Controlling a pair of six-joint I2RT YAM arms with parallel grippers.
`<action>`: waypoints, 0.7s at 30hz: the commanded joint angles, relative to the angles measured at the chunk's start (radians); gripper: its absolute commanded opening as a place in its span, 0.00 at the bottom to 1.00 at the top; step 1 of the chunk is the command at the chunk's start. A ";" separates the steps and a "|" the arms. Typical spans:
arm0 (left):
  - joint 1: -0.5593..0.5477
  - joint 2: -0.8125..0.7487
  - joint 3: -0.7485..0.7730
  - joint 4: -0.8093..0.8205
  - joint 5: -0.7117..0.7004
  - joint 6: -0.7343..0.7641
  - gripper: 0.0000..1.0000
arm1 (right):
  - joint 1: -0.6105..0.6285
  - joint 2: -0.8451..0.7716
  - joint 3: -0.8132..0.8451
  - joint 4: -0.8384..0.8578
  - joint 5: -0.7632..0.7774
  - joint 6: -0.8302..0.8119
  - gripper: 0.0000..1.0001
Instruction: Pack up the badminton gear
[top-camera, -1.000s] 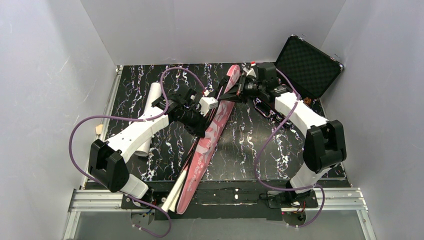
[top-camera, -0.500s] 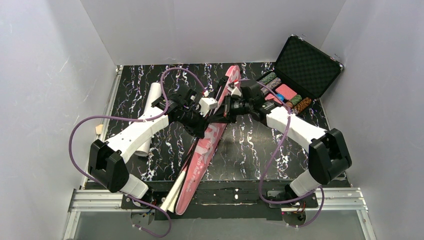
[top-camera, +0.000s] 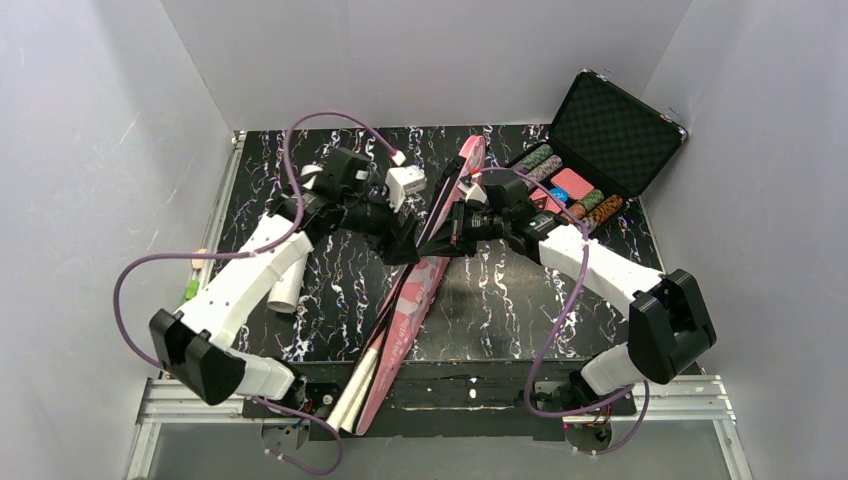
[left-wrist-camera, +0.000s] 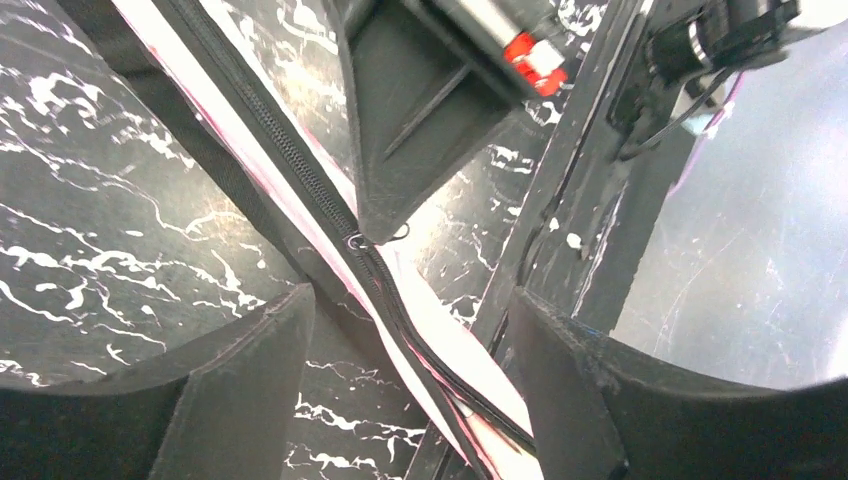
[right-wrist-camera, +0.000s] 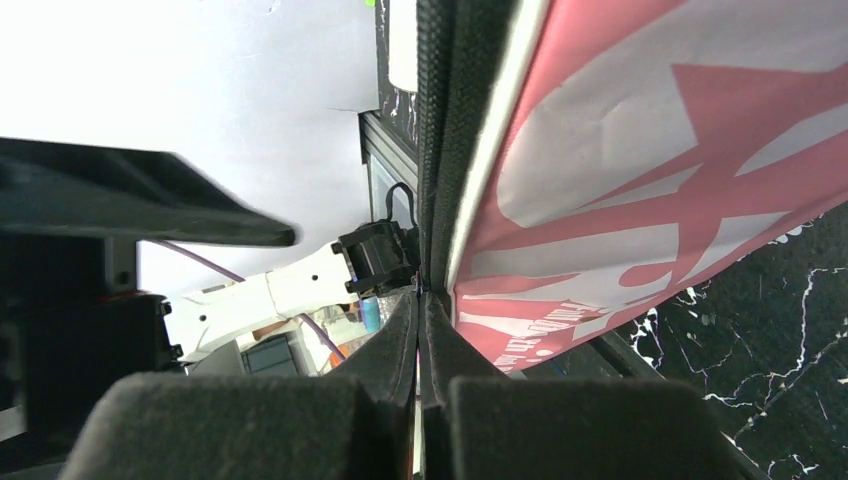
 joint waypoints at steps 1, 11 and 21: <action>0.027 -0.075 0.048 0.021 0.065 -0.002 0.71 | 0.016 -0.026 -0.010 0.030 -0.013 0.005 0.01; 0.045 0.075 0.021 0.191 -0.053 -0.119 0.52 | 0.043 -0.027 -0.026 0.054 -0.010 0.024 0.01; 0.045 0.125 -0.010 0.209 -0.075 -0.099 0.55 | 0.050 -0.012 -0.021 0.077 -0.024 0.036 0.01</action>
